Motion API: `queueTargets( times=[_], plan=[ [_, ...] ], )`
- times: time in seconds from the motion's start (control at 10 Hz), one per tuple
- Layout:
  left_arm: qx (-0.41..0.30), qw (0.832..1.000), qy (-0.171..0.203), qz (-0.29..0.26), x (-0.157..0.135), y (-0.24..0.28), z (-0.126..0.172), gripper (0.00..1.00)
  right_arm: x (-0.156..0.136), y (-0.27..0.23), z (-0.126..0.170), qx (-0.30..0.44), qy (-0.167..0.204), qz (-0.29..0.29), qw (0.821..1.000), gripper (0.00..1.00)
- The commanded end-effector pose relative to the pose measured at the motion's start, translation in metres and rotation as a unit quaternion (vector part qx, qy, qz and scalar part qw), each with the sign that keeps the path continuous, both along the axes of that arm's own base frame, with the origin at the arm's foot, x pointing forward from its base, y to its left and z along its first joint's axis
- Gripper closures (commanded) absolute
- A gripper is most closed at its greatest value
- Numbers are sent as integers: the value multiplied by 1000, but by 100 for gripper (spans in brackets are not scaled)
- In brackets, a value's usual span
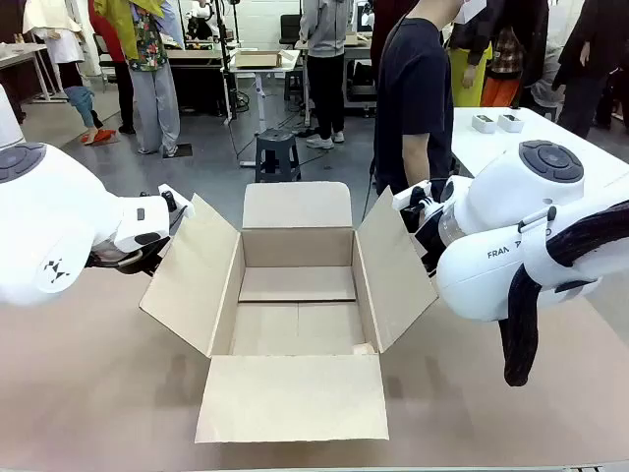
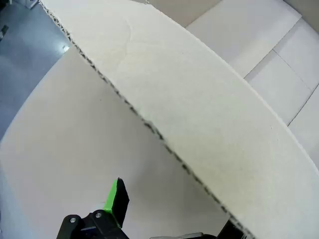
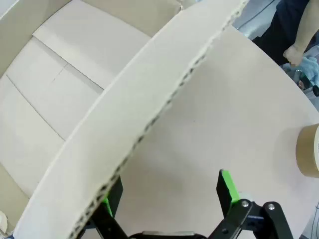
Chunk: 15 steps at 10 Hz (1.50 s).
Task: Wrap the clocks to prevent damage.
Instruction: Open the side flaps of the Package Box.
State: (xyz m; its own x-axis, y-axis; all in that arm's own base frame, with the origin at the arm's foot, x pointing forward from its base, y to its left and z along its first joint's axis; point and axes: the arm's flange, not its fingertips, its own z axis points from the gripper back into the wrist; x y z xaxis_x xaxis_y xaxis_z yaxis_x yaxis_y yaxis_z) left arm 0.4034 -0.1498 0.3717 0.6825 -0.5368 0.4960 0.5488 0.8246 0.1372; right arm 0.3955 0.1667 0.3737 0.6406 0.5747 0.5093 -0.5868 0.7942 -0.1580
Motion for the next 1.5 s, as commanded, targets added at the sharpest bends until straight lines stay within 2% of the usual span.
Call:
queueTargets(
  times=[0.0, 1.4],
  plan=[
    [0, 1000, 0, 0, 0, 0, 0, 0, 0, 0, 0, 0, 0, 0, 1000, 0],
    [0, 1000, 0, 0, 0, 0, 0, 0, 0, 0, 0, 0, 0, 0, 1000, 0]
  ],
)
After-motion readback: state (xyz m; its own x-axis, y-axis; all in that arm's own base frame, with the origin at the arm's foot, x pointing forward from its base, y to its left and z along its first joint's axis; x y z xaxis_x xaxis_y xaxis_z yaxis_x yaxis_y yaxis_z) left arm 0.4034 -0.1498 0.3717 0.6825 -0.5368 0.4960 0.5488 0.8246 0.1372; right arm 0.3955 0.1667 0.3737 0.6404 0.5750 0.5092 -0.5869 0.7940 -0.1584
